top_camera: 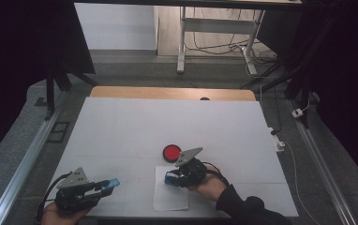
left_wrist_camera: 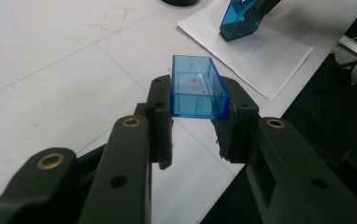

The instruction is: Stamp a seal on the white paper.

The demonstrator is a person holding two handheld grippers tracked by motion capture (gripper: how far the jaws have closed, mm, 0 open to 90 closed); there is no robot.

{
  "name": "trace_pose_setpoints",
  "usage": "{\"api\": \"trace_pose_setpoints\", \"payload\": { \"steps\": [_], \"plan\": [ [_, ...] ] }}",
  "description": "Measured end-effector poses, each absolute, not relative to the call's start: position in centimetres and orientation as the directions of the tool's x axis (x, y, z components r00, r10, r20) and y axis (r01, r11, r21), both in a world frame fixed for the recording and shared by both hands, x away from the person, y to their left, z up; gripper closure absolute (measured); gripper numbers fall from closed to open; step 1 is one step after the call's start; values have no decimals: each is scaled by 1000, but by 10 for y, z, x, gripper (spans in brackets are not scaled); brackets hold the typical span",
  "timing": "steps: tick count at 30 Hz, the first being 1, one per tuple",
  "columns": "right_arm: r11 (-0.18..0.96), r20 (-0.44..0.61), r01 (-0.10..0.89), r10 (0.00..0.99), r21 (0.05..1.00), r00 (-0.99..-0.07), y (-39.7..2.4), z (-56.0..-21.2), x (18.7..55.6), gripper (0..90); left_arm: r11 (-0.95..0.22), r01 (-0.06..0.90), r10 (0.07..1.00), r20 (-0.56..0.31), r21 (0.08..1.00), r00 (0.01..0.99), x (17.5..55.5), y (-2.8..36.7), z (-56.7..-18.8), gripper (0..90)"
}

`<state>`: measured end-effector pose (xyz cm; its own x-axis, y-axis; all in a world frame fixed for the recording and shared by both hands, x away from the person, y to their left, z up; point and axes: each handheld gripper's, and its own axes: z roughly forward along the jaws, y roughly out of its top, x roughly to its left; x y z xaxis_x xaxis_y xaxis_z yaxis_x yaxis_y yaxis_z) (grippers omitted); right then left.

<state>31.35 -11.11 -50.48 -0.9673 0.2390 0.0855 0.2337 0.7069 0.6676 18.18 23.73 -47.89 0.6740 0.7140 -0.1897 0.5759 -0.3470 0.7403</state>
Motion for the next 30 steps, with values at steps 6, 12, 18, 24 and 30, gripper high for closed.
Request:
{"api": "trace_pose_setpoints", "payload": {
  "steps": [6,12,18,24,30],
  "plan": [
    [710,94,242,242,661,-966,-112,-505,315,708,-346,576,714,-190,740,674,182,237,-479,689],
    [726,54,213,235,654,-970,-110,-503,311,708,-347,576,714,-190,740,674,182,237,-479,689],
    [741,19,186,228,646,-973,-107,-502,307,709,-348,576,714,-189,740,674,182,237,-479,689],
    [746,-4,166,221,645,-975,-106,-502,304,709,-349,576,713,-189,739,675,182,237,-479,689],
    [753,-24,153,219,640,-975,-104,-502,302,709,-351,575,713,-187,739,676,182,237,-479,689]
  ]
}}
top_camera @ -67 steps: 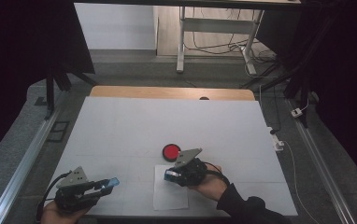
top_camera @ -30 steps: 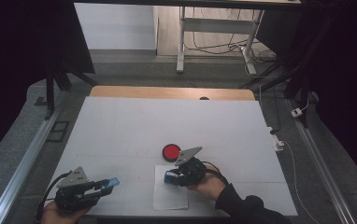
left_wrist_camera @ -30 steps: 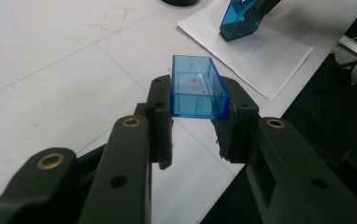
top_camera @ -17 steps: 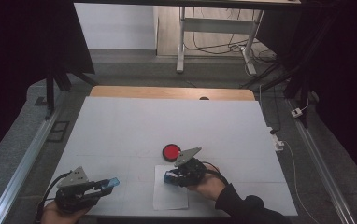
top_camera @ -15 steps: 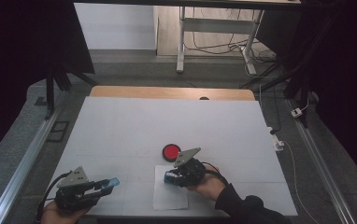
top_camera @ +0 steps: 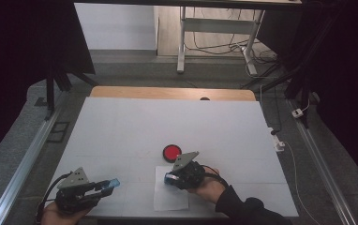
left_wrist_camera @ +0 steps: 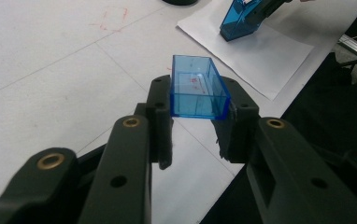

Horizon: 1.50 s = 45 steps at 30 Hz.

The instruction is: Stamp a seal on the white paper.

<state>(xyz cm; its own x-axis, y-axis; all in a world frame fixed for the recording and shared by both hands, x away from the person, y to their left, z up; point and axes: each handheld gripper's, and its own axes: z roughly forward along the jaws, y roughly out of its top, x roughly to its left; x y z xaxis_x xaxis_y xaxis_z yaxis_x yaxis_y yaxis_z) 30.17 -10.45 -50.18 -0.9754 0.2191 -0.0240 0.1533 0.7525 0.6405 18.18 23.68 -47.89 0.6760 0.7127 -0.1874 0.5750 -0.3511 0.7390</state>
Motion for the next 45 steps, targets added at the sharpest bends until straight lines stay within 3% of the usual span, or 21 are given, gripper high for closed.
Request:
{"api": "trace_pose_setpoints", "payload": {
  "steps": [6,21,36,45],
  "plan": [
    [754,-23,156,221,638,-975,-105,-502,302,708,-352,574,713,-186,739,677,182,237,-479,689],
    [703,118,259,243,662,-963,-112,-506,317,708,-354,573,712,-185,739,678,182,237,-479,689],
    [738,63,237,256,632,-965,-107,-500,312,701,-349,575,712,-190,740,676,182,237,-479,689],
    [706,66,230,252,670,-966,-106,-493,309,700,-350,574,710,-190,740,678,182,237,-479,689]
  ]
}}
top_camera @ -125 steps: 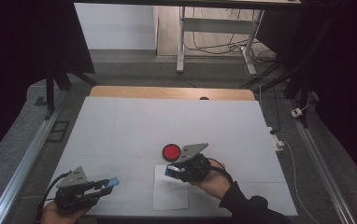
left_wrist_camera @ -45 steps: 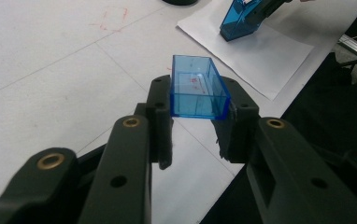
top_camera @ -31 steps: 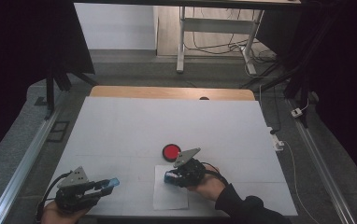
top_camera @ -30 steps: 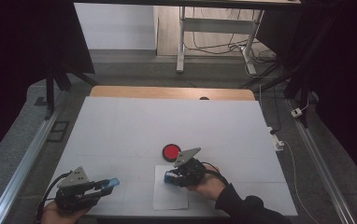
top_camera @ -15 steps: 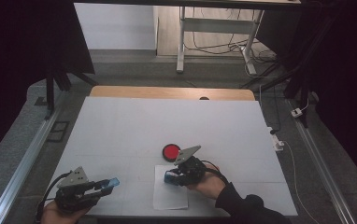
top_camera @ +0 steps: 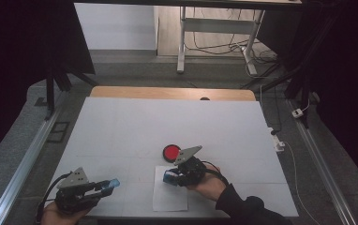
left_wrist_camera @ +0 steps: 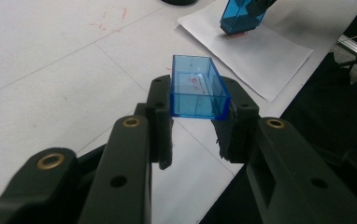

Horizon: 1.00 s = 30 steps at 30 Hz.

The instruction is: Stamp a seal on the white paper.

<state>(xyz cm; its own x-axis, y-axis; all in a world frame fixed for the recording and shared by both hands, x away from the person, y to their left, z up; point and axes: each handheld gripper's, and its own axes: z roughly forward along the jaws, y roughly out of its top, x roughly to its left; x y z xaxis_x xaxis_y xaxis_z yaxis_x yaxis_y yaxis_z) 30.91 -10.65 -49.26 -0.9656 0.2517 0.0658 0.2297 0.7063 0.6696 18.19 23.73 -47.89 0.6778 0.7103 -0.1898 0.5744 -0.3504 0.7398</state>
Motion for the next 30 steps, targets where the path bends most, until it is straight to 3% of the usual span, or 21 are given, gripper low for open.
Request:
{"api": "trace_pose_setpoints", "payload": {
  "steps": [30],
  "plan": [
    [626,89,238,259,743,-962,-120,-460,308,700,-350,571,707,-191,742,681,182,237,-479,688]
  ]
}}
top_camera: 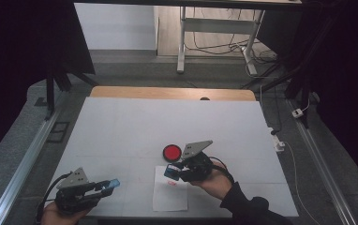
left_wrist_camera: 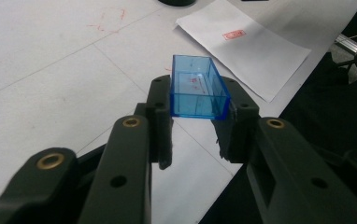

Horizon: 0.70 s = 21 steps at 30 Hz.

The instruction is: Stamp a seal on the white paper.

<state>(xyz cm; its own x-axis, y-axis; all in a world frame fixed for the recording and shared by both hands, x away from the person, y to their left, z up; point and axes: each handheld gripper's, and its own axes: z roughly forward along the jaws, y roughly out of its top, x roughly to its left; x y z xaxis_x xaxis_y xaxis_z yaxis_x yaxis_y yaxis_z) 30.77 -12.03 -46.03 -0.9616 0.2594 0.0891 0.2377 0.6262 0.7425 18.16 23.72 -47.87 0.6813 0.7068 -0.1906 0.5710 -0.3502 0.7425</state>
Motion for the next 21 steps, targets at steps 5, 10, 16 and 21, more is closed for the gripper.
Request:
{"api": "trace_pose_setpoints", "payload": {
  "steps": [5,10,16,21],
  "plan": [
    [628,69,202,229,752,-971,-122,-456,306,700,-351,571,704,-193,742,683,182,237,-479,689],
    [630,58,188,221,753,-974,-122,-452,305,700,-352,570,702,-192,743,685,182,238,-479,689],
    [615,52,183,225,767,-973,-124,-444,304,700,-351,569,701,-195,743,687,182,238,-479,689],
    [592,58,186,228,784,-972,-127,-436,304,700,-355,567,698,-192,744,690,182,238,-479,688]
  ]
}}
